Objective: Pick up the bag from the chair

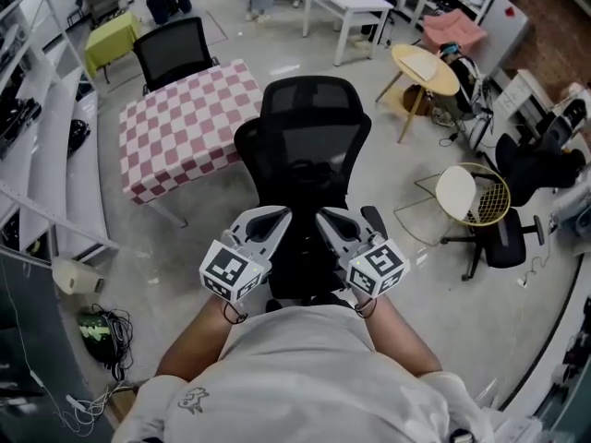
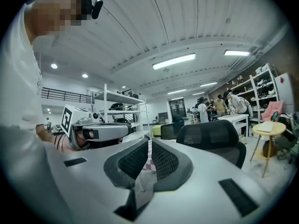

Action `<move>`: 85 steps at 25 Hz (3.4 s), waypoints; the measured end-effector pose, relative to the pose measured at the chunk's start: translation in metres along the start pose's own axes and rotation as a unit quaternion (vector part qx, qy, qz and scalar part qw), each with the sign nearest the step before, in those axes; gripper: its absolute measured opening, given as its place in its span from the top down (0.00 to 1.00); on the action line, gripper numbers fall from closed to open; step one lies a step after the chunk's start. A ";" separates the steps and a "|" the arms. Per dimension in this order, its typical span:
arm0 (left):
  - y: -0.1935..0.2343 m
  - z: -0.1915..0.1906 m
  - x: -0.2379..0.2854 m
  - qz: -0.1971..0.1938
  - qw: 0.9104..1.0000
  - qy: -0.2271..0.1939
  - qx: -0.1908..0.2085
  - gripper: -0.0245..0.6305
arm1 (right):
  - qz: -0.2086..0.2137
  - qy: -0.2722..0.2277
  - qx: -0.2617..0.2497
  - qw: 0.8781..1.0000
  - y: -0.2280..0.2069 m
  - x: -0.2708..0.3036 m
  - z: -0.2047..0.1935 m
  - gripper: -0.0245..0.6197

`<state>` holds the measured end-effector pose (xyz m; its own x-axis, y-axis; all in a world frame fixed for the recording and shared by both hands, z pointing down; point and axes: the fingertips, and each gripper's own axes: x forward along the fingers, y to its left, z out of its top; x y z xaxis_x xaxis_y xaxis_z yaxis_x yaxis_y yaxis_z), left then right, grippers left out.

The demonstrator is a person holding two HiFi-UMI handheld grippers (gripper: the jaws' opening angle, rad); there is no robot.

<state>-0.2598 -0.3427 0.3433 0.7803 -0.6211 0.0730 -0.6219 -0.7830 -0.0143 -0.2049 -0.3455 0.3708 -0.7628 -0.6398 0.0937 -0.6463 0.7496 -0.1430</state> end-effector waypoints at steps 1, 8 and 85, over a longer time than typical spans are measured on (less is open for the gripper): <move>0.001 -0.003 -0.002 -0.003 1.000 0.001 -0.005 0.94 | -0.004 0.001 0.000 1.000 0.002 0.001 -0.001 0.91; 0.006 -0.024 0.005 -0.014 1.000 0.013 -0.025 0.94 | -0.022 0.014 0.011 1.000 -0.010 0.005 -0.016 0.91; 0.112 -0.228 0.160 0.088 0.971 0.158 -0.157 0.94 | 0.159 0.056 0.420 0.892 -0.213 0.168 -0.207 0.65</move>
<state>-0.2192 -0.5221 0.5811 0.6324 -0.6636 0.3997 -0.7715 -0.5863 0.2471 -0.2002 -0.5773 0.6211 -0.9323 -0.3616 0.0071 -0.1881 0.4680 -0.8635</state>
